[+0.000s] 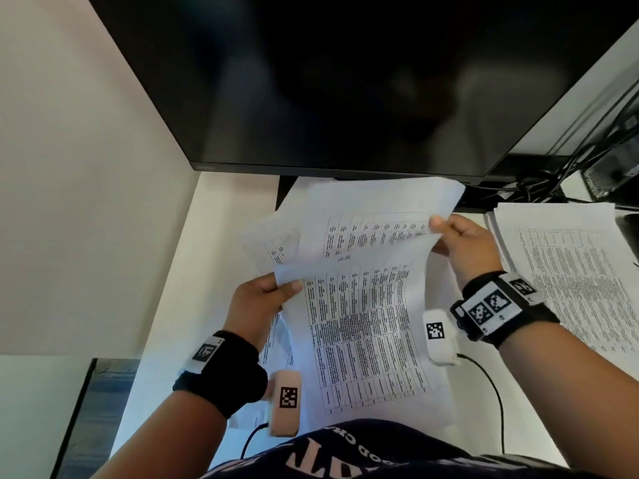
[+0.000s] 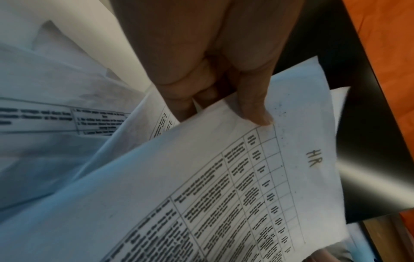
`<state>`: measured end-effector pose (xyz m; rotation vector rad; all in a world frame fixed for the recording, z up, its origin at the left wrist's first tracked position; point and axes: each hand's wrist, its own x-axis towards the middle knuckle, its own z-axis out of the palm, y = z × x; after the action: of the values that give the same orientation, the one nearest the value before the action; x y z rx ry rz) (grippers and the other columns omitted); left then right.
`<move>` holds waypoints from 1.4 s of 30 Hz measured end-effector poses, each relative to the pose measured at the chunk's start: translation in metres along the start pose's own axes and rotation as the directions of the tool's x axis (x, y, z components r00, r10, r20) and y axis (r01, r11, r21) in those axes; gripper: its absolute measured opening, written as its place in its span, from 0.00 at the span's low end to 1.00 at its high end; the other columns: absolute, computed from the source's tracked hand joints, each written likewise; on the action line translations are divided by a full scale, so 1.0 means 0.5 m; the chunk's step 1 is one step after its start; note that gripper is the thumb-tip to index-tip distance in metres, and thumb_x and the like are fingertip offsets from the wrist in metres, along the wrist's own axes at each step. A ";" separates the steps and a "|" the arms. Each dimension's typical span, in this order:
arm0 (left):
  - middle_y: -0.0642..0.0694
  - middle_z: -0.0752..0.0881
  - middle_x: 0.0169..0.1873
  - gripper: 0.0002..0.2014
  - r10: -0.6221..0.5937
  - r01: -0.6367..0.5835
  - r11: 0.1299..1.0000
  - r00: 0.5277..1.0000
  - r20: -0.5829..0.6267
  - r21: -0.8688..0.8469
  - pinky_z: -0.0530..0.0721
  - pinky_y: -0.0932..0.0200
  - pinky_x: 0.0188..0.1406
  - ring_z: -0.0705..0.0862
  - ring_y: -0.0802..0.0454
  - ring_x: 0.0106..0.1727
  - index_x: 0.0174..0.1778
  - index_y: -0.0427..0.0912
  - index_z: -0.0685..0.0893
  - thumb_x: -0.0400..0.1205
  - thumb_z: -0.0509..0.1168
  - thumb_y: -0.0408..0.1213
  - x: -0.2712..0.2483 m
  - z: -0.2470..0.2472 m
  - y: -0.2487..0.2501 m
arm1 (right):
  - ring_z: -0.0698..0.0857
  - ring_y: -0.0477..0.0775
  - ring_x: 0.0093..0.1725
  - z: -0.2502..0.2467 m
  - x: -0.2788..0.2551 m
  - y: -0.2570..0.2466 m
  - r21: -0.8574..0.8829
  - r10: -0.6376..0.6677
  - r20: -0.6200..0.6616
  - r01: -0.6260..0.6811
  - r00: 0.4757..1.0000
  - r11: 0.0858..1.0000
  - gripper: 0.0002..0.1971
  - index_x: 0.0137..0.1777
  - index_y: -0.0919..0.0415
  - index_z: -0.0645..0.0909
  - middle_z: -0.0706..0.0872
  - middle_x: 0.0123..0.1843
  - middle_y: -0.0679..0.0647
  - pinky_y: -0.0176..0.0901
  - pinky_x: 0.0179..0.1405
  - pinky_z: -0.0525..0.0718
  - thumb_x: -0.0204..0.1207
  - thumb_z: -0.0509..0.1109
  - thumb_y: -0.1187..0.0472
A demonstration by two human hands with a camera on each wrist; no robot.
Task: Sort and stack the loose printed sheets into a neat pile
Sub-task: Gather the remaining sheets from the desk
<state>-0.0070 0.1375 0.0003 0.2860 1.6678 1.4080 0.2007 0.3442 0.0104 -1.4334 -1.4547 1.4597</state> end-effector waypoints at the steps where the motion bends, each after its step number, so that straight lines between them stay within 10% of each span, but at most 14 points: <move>1: 0.42 0.93 0.45 0.08 0.006 -0.006 1.000 1.000 -0.009 -0.024 0.86 0.44 0.59 0.90 0.40 0.52 0.46 0.41 0.92 0.75 0.71 0.27 0.000 -0.001 0.003 | 0.85 0.51 0.38 -0.006 0.007 -0.007 0.010 -0.006 -0.037 0.007 0.999 1.000 0.10 0.35 0.58 0.86 0.89 0.33 0.47 0.51 0.50 0.87 0.76 0.72 0.55; 6: 0.42 0.92 0.49 0.09 0.035 -0.044 0.998 0.982 -0.185 -0.044 0.87 0.48 0.55 0.89 0.44 0.49 0.52 0.38 0.89 0.78 0.70 0.28 0.026 -0.037 -0.007 | 0.79 0.37 0.30 -0.068 0.032 -0.035 -0.055 -0.090 -0.295 0.078 0.951 0.995 0.06 0.42 0.55 0.84 0.84 0.31 0.42 0.36 0.38 0.80 0.77 0.67 0.57; 12: 0.46 0.78 0.56 0.28 0.055 0.042 0.981 0.879 -0.474 0.192 0.77 0.50 0.53 0.80 0.45 0.55 0.75 0.43 0.68 0.80 0.70 0.36 0.084 -0.144 -0.040 | 0.82 0.30 0.40 -0.154 0.037 -0.088 -0.142 -0.234 -0.336 0.196 0.912 0.970 0.09 0.53 0.53 0.85 0.86 0.44 0.42 0.33 0.51 0.80 0.79 0.67 0.53; 17: 0.38 0.86 0.43 0.09 0.056 0.037 0.973 0.920 -0.389 0.230 0.78 0.55 0.42 0.82 0.44 0.45 0.54 0.33 0.84 0.83 0.64 0.34 0.094 -0.155 -0.046 | 0.86 0.62 0.60 -0.186 0.038 -0.113 -0.080 -0.225 -0.216 0.212 0.950 0.974 0.22 0.44 0.45 0.87 0.89 0.51 0.50 0.62 0.66 0.80 0.55 0.74 0.32; 21: 0.40 0.89 0.53 0.10 0.063 -0.026 0.991 0.956 -0.288 0.131 0.83 0.51 0.51 0.86 0.43 0.50 0.59 0.40 0.84 0.85 0.62 0.35 0.089 -0.111 -0.035 | 0.88 0.42 0.42 -0.133 0.036 -0.124 -0.066 -0.204 -0.086 0.199 0.975 0.978 0.06 0.41 0.47 0.85 0.90 0.36 0.40 0.51 0.55 0.83 0.78 0.69 0.55; 25: 0.44 0.90 0.54 0.08 0.103 -0.068 0.983 0.973 -0.206 0.171 0.82 0.41 0.63 0.87 0.42 0.58 0.55 0.47 0.84 0.83 0.64 0.39 0.090 -0.072 -0.033 | 0.80 0.43 0.37 -0.061 0.034 -0.110 -0.201 -0.241 0.059 0.248 0.969 0.948 0.07 0.37 0.50 0.84 0.85 0.33 0.43 0.45 0.48 0.77 0.77 0.70 0.55; 30: 0.48 0.85 0.35 0.04 0.186 -0.117 0.941 0.963 -0.196 0.318 0.73 0.55 0.34 0.80 0.45 0.36 0.50 0.43 0.80 0.85 0.61 0.37 0.102 -0.060 -0.021 | 0.79 0.42 0.34 0.001 0.007 -0.166 -0.320 -0.311 0.204 0.363 0.928 0.875 0.08 0.39 0.49 0.83 0.85 0.35 0.48 0.37 0.43 0.80 0.80 0.67 0.55; 34: 0.43 0.81 0.39 0.03 0.269 -0.101 0.904 0.890 -0.368 0.416 0.72 0.54 0.40 0.78 0.44 0.40 0.49 0.43 0.76 0.86 0.59 0.37 0.115 -0.105 -0.019 | 0.78 0.35 0.31 0.001 0.000 -0.253 -0.163 -0.413 0.133 0.431 0.901 0.887 0.11 0.35 0.50 0.80 0.83 0.29 0.41 0.24 0.36 0.76 0.79 0.68 0.58; 42: 0.48 0.84 0.41 0.06 0.170 -0.107 0.965 0.950 -0.262 0.238 0.77 0.59 0.37 0.80 0.50 0.40 0.55 0.45 0.78 0.87 0.57 0.38 0.082 -0.073 -0.011 | 0.74 0.50 0.31 0.044 0.047 -0.078 -0.332 -0.047 0.038 0.057 0.998 0.941 0.14 0.38 0.66 0.82 0.79 0.31 0.55 0.44 0.39 0.74 0.78 0.68 0.55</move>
<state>-0.0551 0.1389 -0.0264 0.3480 2.0803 1.4178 0.1651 0.3682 0.0371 -1.5602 -1.8116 1.2477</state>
